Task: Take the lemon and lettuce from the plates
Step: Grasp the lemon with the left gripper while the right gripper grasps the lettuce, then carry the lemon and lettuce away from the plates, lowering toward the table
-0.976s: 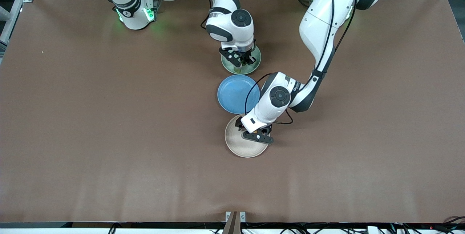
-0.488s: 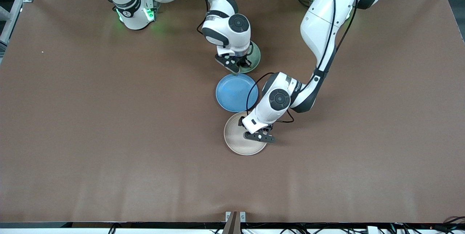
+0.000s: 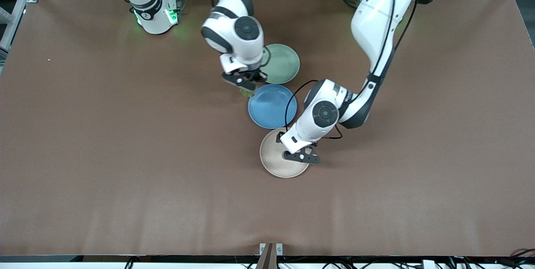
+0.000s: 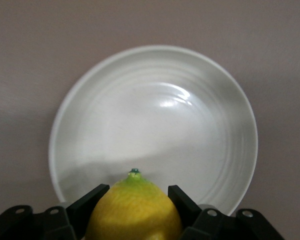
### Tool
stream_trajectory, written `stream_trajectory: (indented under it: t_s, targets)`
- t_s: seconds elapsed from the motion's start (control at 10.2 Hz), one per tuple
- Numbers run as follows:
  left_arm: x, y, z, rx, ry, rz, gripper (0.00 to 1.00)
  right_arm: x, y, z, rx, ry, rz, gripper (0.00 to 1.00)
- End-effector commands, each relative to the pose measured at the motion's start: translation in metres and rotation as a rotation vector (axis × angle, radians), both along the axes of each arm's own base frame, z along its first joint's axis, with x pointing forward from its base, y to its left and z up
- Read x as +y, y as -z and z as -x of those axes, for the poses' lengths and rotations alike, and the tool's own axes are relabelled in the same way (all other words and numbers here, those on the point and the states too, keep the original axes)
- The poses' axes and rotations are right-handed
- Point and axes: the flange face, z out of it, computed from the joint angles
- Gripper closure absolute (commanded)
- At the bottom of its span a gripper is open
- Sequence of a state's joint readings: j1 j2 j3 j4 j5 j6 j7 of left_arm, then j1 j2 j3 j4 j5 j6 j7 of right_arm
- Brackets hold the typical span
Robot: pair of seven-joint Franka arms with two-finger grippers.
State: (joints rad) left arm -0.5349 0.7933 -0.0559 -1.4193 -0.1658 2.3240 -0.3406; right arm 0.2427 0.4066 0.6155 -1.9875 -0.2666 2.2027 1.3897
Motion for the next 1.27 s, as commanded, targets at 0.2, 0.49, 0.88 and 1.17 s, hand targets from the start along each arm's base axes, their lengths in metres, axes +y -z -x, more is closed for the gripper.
stream_trajectory:
  t_s: [0.2,0.49,0.88,1.17]
  targets:
    - [0.182,-0.099,-0.059,0.067,0.087,-0.017,1.0,-0.15,-0.02,-0.077,0.058,-0.061,0.037,1.0]
    - [0.337,-0.073,-0.086,0.106,0.074,-0.027,1.0,-0.267,-0.018,-0.132,0.073,-0.123,0.007,1.0]
    - [0.389,-0.022,-0.086,0.167,0.122,-0.19,1.0,-0.414,0.006,-0.155,0.143,-0.171,0.004,1.0]
    - [0.351,0.033,-0.083,0.2,0.009,-0.211,1.0,-0.468,0.043,-0.16,0.133,-0.132,-0.009,1.0]
